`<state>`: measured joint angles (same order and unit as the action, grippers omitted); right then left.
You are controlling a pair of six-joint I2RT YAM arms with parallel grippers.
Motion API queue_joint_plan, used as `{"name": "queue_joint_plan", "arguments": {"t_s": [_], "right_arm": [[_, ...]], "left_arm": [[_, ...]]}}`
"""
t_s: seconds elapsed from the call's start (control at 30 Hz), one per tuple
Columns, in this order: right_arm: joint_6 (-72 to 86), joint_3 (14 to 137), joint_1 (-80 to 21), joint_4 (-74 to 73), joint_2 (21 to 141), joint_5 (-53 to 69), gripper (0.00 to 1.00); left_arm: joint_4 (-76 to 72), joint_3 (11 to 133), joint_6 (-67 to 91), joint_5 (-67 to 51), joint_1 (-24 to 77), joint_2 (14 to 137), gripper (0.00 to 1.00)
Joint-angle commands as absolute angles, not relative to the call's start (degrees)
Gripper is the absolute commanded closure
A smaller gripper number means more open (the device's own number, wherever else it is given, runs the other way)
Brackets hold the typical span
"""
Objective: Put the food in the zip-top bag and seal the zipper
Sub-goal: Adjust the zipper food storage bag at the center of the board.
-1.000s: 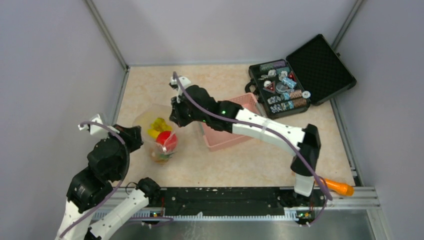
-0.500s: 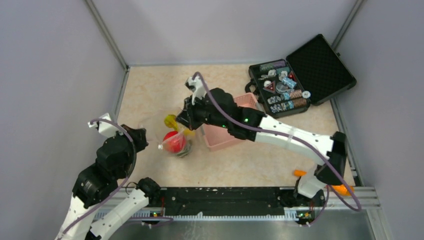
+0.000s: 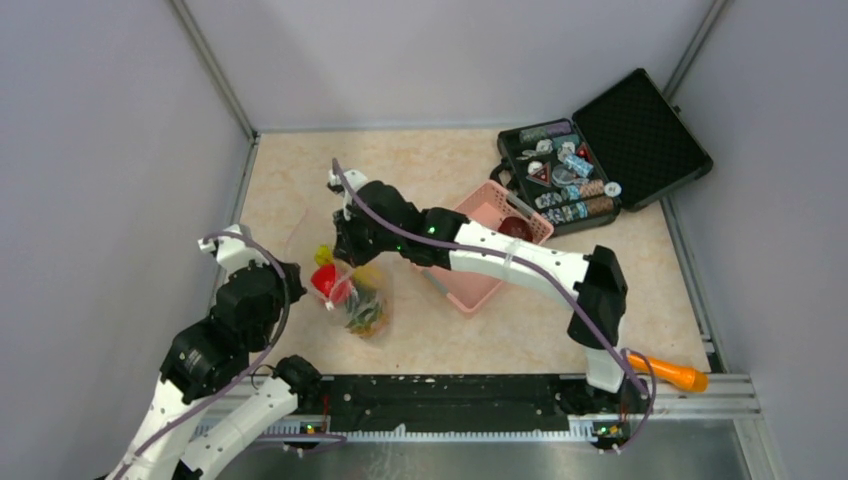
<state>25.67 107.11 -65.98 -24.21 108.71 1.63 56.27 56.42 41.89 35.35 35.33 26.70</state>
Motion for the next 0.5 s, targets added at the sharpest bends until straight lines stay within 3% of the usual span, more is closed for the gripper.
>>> {"name": "queue_joint_plan", "arguments": {"t_s": [0.0,0.2,0.47], "right_arm": [[26.3,103.4,-66.3,-22.0,104.4,0.7,1.0],[26.4,94.2,-65.4,-14.2,95.3,-5.7,1.0],[27.1,85.3,-63.9,-6.5,87.6,-4.5,1.0]], "left_arm": [[55.2,56.5,42.0,36.3,35.4,26.4,1.0],[59.4,60.3,40.0,42.3,35.4,26.1,1.0],[55.9,62.8,39.7,38.6,35.4,23.1,1.0]]}}
